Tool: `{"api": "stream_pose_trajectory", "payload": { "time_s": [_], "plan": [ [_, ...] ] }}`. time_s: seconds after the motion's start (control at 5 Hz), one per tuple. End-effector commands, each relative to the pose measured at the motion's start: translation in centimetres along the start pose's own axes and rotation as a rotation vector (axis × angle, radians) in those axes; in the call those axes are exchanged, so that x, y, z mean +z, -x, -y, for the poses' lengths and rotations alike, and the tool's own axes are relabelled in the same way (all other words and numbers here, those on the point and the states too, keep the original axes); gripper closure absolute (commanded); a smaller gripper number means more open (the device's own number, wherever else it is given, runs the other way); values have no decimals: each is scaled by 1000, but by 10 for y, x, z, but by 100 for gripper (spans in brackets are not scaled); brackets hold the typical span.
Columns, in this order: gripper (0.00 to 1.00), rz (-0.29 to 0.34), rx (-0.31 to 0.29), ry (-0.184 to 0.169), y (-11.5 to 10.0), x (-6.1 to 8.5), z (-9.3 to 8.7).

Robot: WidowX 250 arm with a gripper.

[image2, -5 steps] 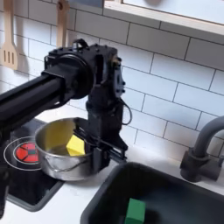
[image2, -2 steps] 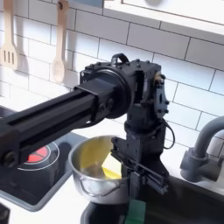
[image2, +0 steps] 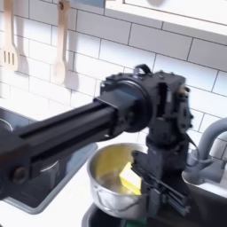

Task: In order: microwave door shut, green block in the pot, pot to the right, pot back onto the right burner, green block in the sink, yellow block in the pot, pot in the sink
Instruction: 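Put the pot in the sink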

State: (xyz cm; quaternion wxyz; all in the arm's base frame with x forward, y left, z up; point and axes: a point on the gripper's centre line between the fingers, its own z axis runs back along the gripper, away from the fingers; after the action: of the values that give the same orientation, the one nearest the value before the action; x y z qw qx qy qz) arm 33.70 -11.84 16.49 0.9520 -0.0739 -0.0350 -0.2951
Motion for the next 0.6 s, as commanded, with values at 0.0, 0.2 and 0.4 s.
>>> {"api": "stream_pose_trajectory", "payload": {
  "time_s": [0.0,0.2,0.4],
  "plan": [
    [100,3,-49,42,-9,-6,30],
    [100,4,-39,34,-7,-7,26],
    [100,9,-55,43,-9,-8,31]
  ]
}}
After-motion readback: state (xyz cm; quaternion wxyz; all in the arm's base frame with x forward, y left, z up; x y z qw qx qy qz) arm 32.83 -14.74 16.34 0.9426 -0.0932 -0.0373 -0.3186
